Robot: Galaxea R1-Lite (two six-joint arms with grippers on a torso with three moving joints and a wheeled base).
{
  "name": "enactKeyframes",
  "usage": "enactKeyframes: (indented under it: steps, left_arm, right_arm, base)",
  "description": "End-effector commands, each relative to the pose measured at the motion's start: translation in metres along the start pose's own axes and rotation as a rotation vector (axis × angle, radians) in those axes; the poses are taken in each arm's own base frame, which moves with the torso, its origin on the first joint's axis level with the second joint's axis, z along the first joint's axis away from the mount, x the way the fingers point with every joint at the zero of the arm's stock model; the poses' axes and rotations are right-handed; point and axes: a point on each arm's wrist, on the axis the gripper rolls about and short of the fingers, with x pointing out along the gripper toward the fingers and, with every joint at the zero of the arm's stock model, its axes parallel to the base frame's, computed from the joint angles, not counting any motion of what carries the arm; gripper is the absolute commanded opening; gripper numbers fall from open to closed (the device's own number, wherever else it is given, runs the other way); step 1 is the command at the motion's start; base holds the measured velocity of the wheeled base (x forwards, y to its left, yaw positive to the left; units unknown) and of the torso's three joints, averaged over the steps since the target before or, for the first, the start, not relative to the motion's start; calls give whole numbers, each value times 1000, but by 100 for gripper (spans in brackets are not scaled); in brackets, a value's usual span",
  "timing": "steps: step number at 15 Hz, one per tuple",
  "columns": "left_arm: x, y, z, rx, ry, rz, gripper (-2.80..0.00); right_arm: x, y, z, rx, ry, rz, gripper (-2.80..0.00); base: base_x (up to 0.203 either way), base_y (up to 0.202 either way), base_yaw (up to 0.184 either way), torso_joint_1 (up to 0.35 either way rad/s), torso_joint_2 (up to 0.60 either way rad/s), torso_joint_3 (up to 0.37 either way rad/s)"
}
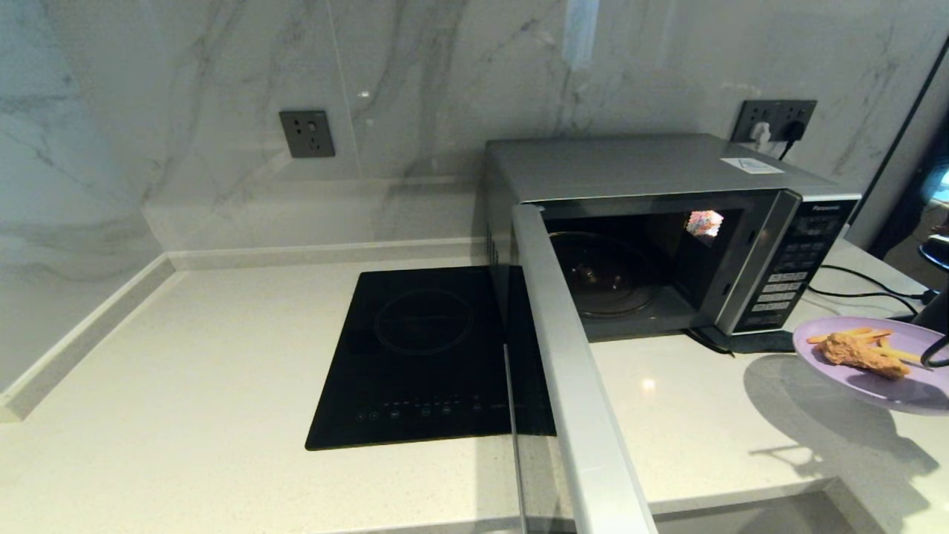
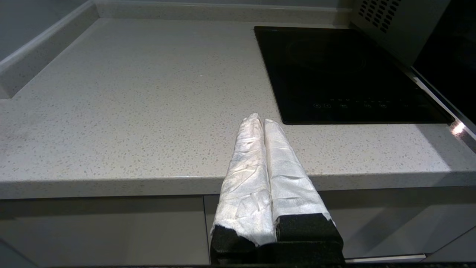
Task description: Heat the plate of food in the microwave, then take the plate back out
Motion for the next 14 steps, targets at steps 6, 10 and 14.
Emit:
enactKeyframes:
  steps: [6,10,14]
  left_arm:
    - [0,0,0,-1,1,1,-280]
    - [0,0,0,-1,1,1,-280]
    - [0,0,0,-1,1,1,-280]
  right_arm:
    - [79,-36,19,32,7,-165,-280]
    - [107,-53,27,33,28,-208,-280]
    - [125,-64,32,16,43,-229,-280]
  base:
    - [0,0,0,0,0,0]
    - [0,0,0,0,0,0]
    - [0,0,0,0,0,0]
